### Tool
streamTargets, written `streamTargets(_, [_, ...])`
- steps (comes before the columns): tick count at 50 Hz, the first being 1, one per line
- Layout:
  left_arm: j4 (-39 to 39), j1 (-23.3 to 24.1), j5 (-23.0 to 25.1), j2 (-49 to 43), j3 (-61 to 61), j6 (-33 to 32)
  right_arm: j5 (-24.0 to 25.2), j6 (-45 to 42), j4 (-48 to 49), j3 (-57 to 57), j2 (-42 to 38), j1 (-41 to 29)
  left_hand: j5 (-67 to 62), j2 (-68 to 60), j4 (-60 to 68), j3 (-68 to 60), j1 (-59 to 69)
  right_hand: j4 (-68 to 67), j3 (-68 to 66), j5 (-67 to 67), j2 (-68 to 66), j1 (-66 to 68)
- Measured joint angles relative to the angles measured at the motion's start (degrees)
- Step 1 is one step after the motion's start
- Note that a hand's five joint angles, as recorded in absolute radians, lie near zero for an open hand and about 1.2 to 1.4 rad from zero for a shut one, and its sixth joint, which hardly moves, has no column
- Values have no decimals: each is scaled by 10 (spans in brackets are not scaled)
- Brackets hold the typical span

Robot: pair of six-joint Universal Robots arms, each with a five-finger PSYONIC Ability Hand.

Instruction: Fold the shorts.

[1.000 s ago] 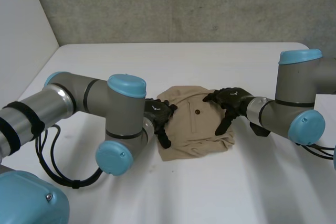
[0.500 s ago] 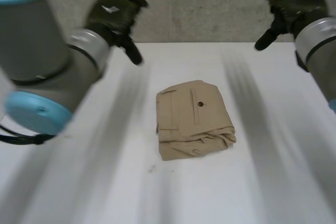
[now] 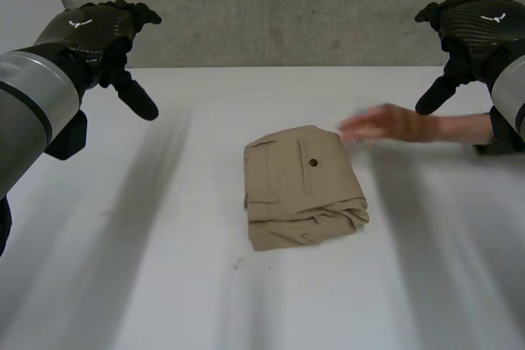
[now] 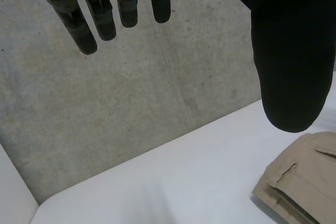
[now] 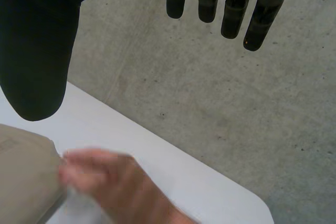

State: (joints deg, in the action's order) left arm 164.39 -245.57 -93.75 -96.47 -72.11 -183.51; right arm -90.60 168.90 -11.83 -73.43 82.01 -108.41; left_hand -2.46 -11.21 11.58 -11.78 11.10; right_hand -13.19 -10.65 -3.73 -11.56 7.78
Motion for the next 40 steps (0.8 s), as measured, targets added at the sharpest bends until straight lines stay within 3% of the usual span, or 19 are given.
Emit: streamTargets(40, [51,-4,2,-4,-44,-3,7,-4,41,-46,6,-10,0,0,0,0,0,0,0,0,0,0])
